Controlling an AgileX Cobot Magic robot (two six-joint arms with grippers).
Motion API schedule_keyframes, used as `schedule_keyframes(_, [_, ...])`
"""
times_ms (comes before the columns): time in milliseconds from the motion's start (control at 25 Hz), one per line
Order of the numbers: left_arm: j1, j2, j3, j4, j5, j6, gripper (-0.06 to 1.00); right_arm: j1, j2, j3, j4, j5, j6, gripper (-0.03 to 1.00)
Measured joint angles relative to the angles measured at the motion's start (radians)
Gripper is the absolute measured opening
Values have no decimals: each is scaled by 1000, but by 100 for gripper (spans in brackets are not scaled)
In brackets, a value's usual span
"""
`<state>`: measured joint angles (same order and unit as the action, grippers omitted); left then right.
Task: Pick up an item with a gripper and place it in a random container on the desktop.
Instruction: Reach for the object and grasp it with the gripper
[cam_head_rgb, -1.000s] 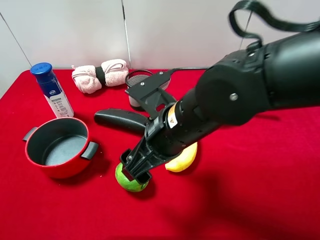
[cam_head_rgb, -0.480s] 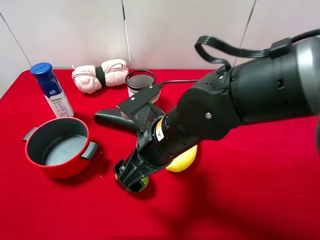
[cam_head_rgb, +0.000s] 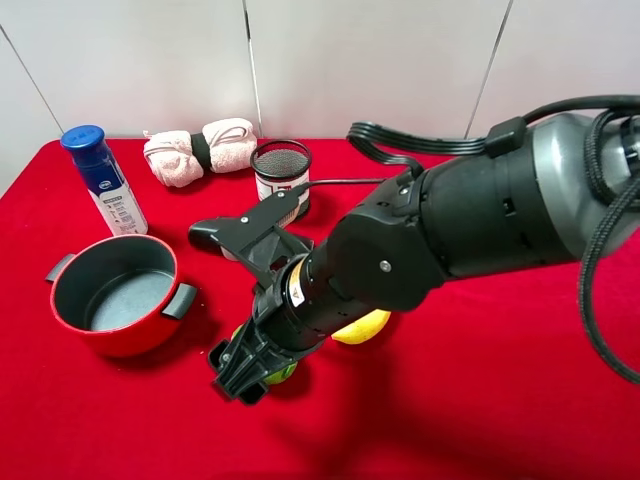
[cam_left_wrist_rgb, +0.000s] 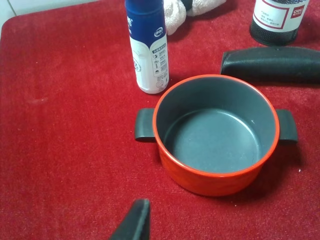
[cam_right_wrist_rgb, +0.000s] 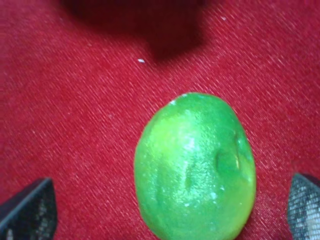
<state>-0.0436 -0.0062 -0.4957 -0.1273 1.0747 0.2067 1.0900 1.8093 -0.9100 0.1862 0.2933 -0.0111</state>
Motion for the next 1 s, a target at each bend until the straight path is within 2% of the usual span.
schedule_keyframes(360, [0, 0, 0, 1, 0, 0, 98, 2, 88, 0, -7, -81, 19, 69])
schedule_keyframes(520, [0, 0, 0, 29, 0, 0, 98, 2, 121, -1, -10, -116, 19, 69])
schedule_keyframes(1000, [0, 0, 0, 52, 0, 0, 98, 2, 167, -1, -19, -150, 24, 69])
